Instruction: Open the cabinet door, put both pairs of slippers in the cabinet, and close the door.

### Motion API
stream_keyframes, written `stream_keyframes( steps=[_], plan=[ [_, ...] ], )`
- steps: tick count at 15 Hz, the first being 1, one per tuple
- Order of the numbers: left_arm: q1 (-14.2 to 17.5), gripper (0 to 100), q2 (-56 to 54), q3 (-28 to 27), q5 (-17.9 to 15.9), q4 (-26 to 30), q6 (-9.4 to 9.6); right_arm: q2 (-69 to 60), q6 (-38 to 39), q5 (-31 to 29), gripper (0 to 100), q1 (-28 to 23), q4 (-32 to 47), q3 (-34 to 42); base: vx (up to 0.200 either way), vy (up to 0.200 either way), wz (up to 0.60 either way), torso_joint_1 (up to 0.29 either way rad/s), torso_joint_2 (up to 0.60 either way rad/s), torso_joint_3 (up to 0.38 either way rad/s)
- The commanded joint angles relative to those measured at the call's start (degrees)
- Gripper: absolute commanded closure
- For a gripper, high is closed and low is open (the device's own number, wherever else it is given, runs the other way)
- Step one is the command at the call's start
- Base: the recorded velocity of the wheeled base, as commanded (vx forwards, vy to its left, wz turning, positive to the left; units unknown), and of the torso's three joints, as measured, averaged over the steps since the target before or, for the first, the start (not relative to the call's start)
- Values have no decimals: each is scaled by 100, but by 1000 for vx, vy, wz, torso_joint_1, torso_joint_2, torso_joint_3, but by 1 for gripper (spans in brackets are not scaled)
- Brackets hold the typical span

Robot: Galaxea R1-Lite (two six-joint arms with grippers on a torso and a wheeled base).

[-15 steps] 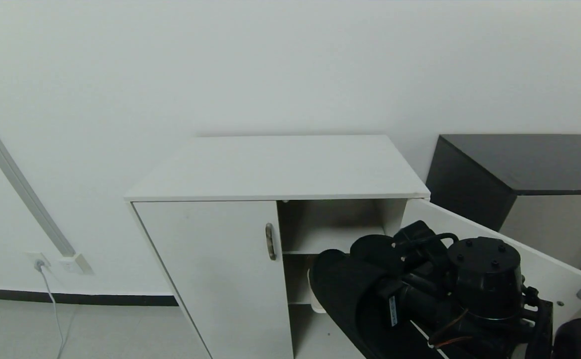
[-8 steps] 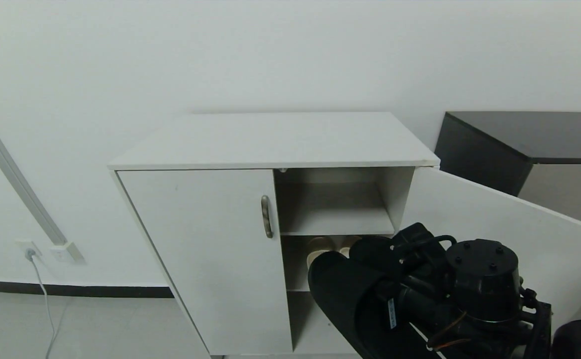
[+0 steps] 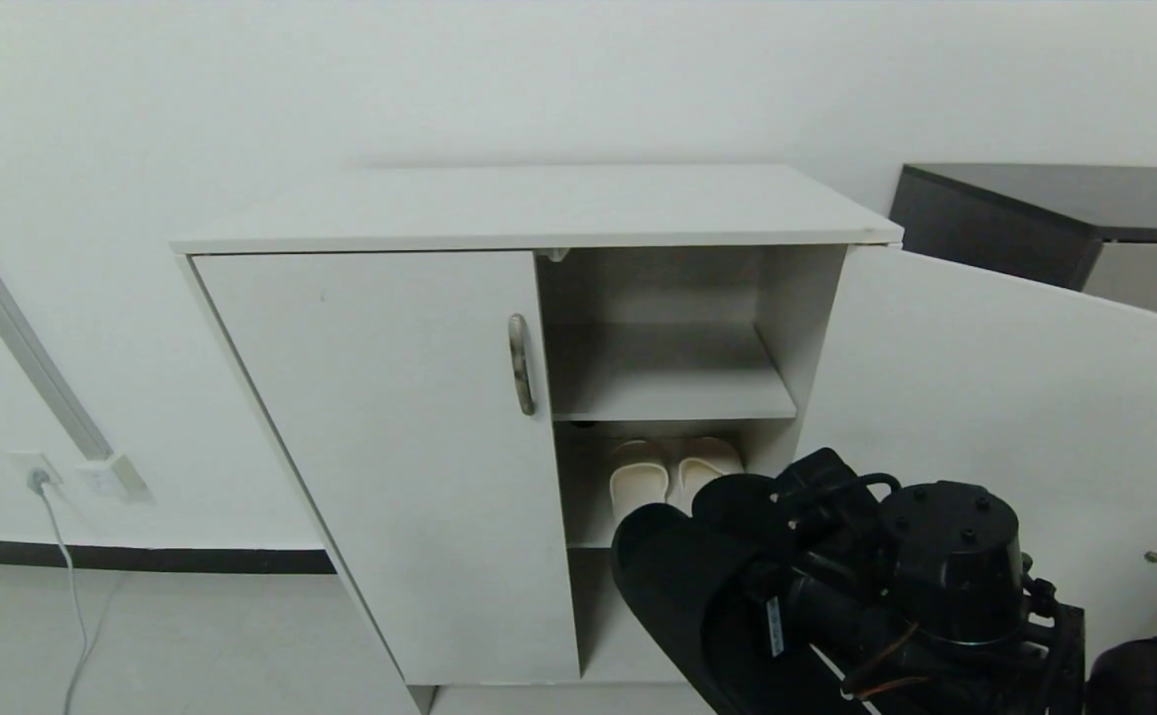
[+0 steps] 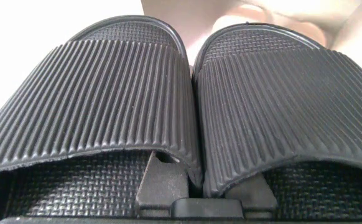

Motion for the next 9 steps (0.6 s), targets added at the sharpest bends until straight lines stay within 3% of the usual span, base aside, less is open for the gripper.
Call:
stream_keyframes(
  steps=[1,4,9],
  plan=[
    [0,100,7,1,1,0,-4,81,-1,1,100,4,-25,14,0,0,0,-71,437,383],
    [0,100,7,1,1,0,-4,81,-1,1,100,4,-25,40,0,0,0,-35,435,403],
    [0,100,7,1,1,0,-4,116,-19,-8,100,4,-33,32,0,0,0,0,38,32]
  ],
)
